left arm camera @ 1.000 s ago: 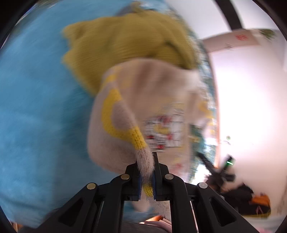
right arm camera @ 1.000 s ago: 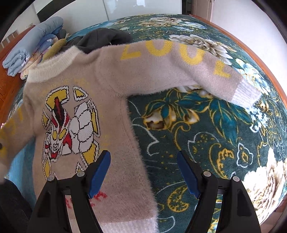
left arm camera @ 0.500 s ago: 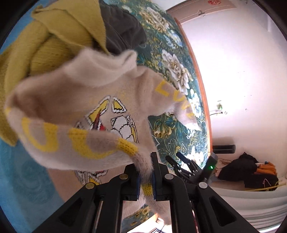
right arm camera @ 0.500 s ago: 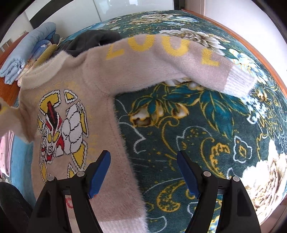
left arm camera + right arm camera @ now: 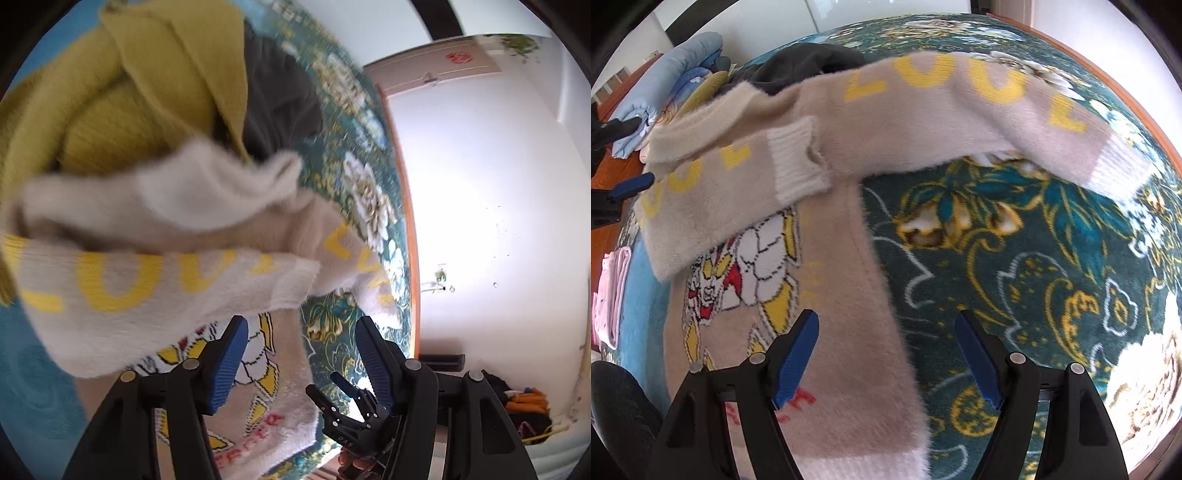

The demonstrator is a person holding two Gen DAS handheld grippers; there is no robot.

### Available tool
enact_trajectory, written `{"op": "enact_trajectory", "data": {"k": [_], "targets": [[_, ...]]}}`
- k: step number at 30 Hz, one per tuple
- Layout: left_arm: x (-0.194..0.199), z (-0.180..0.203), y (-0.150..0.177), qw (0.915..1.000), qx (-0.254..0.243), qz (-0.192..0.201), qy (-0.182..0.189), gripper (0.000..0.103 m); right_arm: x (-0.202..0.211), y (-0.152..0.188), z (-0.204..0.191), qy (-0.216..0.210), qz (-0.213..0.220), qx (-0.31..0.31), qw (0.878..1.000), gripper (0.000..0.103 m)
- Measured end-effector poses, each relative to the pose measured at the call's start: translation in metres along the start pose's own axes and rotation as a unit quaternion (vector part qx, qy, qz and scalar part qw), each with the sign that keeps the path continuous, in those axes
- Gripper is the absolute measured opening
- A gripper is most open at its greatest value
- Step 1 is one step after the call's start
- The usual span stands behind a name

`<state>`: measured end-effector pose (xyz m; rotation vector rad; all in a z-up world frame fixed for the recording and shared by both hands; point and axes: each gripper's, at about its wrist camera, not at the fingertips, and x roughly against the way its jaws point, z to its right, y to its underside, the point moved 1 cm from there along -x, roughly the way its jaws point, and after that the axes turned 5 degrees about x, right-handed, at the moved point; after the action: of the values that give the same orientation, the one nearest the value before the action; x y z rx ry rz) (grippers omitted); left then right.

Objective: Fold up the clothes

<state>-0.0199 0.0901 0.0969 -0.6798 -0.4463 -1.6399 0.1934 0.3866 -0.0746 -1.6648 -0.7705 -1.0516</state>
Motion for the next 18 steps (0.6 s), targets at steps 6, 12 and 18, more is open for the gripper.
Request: {"op": "enact_trajectory", "data": {"k": [6, 12, 18], "targets": [[0.031, -0.05, 0.014, 0.9965, 0.021, 0.059, -0.056, 0.065, -0.01, -0.042, -0.038, -0.058, 0.031, 0.024, 0.998, 0.077], [0.019, -0.103, 0.014, 0.9912, 0.078, 0.056, -0.092, 0.065, -0.045, -0.094, -0.061, -0.106, 0.054, 0.015, 0.993, 0.077], [0.038, -0.12, 0.024, 0.9899, 0.09, 0.077, -0.079, 0.065, -0.045, -0.103, -0.047, -0.117, 0.05, -0.037, 0.991, 0.077]]}}
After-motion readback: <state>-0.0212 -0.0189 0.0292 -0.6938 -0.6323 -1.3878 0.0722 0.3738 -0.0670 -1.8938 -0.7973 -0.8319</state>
